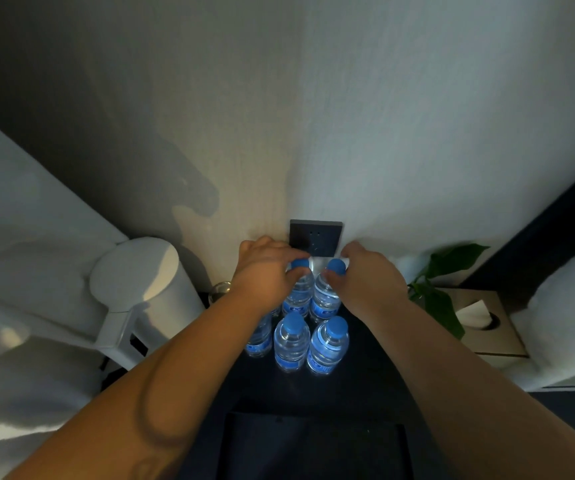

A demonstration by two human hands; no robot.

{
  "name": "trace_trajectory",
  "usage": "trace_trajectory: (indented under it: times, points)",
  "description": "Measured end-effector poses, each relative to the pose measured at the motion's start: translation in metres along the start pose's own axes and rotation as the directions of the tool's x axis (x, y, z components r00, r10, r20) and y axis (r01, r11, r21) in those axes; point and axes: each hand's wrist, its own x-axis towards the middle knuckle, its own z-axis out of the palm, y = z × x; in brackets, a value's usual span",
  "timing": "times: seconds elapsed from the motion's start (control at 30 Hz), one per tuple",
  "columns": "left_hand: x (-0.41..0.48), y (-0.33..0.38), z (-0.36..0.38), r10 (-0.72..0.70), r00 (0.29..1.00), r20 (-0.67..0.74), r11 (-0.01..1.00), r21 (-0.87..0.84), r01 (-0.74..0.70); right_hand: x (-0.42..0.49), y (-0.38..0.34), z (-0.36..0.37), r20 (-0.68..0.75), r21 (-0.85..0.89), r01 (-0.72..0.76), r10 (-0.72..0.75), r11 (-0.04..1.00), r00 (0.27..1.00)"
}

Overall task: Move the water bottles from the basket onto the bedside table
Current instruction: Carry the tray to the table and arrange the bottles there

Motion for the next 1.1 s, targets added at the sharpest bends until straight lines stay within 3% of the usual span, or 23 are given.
trace_trajectory:
  times: [0.13,0.27,0.37,0.5,0.57,0.63,0.77,0.87,0.93,1.1]
  points:
    - [0.002,0.002,0.001,-0.032,0.999,-0.023,0.998,-0.056,0.031,-0.009,0.000,-0.005,-0.080,0.097,-0.026,0.034,0.995,0.996]
    - [-0.001,0.004,-0.009,-0.150,0.979,-0.141,0.967,-0.225,0.115,-0.014,0.001,-0.015,-0.131,0.223,-0.005,0.035,0.975,0.991]
    - [-0.016,-0.006,-0.024,-0.238,0.958,-0.161,0.933,-0.313,0.179,-0.023,0.000,-0.022,-0.142,0.283,0.085,-0.046,0.955,0.989]
    - [-0.060,-0.019,-0.040,-0.233,0.962,-0.145,0.955,-0.223,0.198,-0.041,-0.014,-0.024,0.005,0.302,0.233,-0.246,0.924,0.969]
    - [-0.080,-0.021,-0.043,-0.212,0.972,-0.103,0.967,-0.163,0.194,-0.051,-0.023,-0.016,0.080,0.273,0.298,-0.331,0.915,0.940]
    - [-0.092,-0.021,-0.042,-0.178,0.984,-0.017,0.975,-0.137,0.174,-0.055,-0.030,-0.009,0.038,0.236,0.320,-0.338,0.918,0.941]
    - [-0.102,-0.021,-0.038,-0.174,0.982,0.075,0.969,-0.164,0.184,-0.039,-0.021,-0.015,-0.159,0.084,0.168,-0.153,0.982,0.975]
    - [-0.103,-0.025,-0.036,-0.167,0.984,0.063,0.977,-0.125,0.174,-0.023,-0.008,-0.018,0.052,-0.131,0.144,-0.138,0.981,0.989]
    - [-0.102,-0.025,-0.035,-0.165,0.985,0.055,0.980,-0.105,0.170,-0.017,-0.005,-0.017,0.159,-0.157,0.159,-0.134,0.975,0.978]
    - [-0.100,-0.026,-0.030,-0.150,0.988,0.046,0.980,-0.128,0.154,-0.010,-0.005,-0.008,0.134,-0.119,0.142,-0.125,0.983,0.983]
